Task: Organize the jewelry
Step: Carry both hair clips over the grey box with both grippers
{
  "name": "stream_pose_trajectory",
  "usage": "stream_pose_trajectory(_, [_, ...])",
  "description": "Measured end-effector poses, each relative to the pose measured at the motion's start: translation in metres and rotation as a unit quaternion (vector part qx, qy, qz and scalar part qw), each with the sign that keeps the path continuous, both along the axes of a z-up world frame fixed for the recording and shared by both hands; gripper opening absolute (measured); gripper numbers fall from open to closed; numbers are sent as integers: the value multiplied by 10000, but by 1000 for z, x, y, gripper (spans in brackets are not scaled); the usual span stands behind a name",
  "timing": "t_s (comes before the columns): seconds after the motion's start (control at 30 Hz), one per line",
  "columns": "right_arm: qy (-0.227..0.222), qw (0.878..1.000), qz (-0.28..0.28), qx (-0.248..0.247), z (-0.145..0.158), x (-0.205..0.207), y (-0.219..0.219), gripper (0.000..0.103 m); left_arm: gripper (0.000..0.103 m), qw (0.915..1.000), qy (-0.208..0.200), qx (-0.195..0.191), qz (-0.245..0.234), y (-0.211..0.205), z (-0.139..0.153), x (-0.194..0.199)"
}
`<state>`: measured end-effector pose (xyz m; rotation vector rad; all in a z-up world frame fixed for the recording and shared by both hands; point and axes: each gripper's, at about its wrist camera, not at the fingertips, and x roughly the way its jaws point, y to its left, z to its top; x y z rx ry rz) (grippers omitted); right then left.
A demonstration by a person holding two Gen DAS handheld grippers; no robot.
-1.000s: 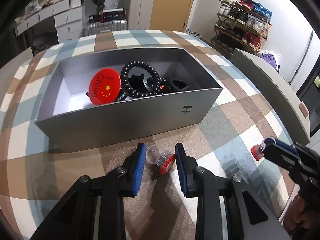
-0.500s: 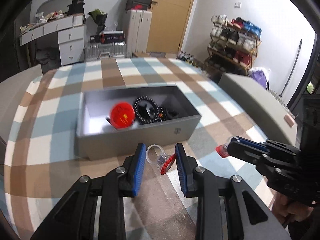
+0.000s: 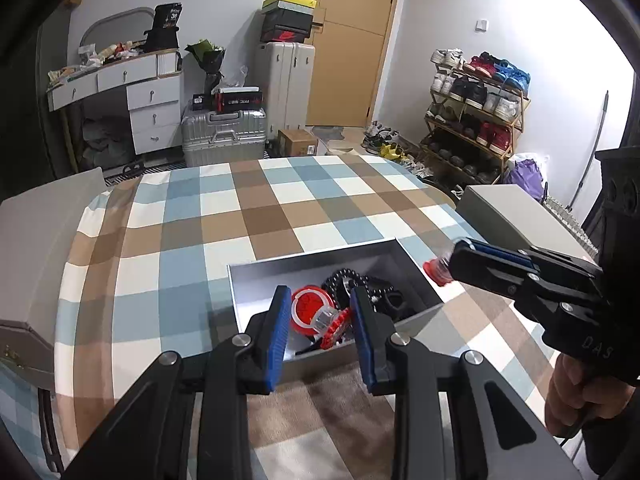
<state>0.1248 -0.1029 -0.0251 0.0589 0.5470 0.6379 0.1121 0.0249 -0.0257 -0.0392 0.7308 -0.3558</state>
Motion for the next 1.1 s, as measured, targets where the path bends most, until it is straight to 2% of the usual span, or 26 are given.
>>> stream_pose_trajectory(0.17, [39,9999,77,81,0,21,12,14,24,9997,154,-172,-23,8,-5,10])
stream_pose_trajectory(0.23, [120,9998,79,134,-5,30,16,14,24,9987,311,-392,-38,12,-10,20])
stream_pose_trajectory(0.37, [375,9992,27,131,-20,49,22,14,24,9977,456,-508,-25,15,-18,29])
stream_pose_trajectory(0.67, [646,9977,197,20,-42,74,39,14,24,9974,586,-413,-91,16,-30,33])
stream_pose_trajectory(1.1, [790,9963,304,-171,-56,86,54,16,25,9970,701,-327,-65,19,-39,36])
